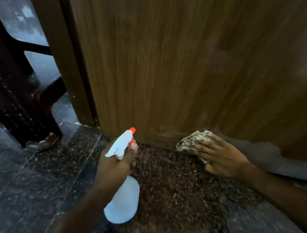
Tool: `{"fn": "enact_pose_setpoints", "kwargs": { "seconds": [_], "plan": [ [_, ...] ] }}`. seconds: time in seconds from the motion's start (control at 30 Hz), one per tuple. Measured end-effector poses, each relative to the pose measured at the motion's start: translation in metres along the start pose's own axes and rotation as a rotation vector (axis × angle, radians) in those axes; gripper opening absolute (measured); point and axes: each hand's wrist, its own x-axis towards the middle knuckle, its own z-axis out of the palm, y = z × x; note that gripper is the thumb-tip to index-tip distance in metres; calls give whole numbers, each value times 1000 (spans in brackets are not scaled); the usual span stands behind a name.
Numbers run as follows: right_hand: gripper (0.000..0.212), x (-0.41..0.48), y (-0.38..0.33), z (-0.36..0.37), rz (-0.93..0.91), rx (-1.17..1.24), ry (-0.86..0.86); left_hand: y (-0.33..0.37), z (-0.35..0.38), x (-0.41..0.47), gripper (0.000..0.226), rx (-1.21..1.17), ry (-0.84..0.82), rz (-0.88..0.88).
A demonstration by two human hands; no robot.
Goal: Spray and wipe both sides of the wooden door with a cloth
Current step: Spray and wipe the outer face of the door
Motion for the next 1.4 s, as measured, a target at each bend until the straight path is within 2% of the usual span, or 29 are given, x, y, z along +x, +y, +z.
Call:
{"fn": "enact_pose_setpoints", "kwargs": {
  "seconds": [0.07,0.2,0.37,0.43,0.5,0.63,0.77,0.87,0.97,1.1,1.23,1.27,1.33,1.37,1.4],
  "plan": [
    [66,20,2,-7,-84,-31,-16,4,11,-2,29,4,-24,19],
    [67,112,-35,-28,-203,-114,9,7,27,2,41,77,-63,94],
    [67,166,-73,-66,-198,-286,16,10,32,13,42,57,-2,58],
    [65,155,-67,-61,-213,-309,36,11,33,15,41,68,-32,69],
    [65,127,-54,-42,-178,-223,34,11,35,12,35,85,-80,84],
    [59,27,-23,15,-150,-141,-58,14,36,-3,24,87,-69,37],
    [66,-79,16,50,-16,-74,-149,10,50,-21,32,128,-70,-20],
    [69,-116,36,54,47,-13,-196,10,65,-45,34,228,-96,-64],
    [62,-96,40,47,-19,-78,-127,6,77,-57,38,306,-139,-76],
    [61,13,12,9,-136,-157,43,4,79,-57,37,304,-226,-17],
    [68,87,-20,-37,-118,-143,55,14,79,-56,30,283,-148,-21],
    [68,88,-23,-38,-98,-121,15,18,81,-56,33,283,-139,-39],
    [63,69,-21,-17,-98,-91,-35,18,82,-57,86,302,-138,-55],
    [59,50,-18,1,-108,-71,-35,19,84,-60,93,295,-146,-66],
    [54,26,-16,21,-91,-23,-41,22,89,-64,72,274,-177,-91]
  ]
}}
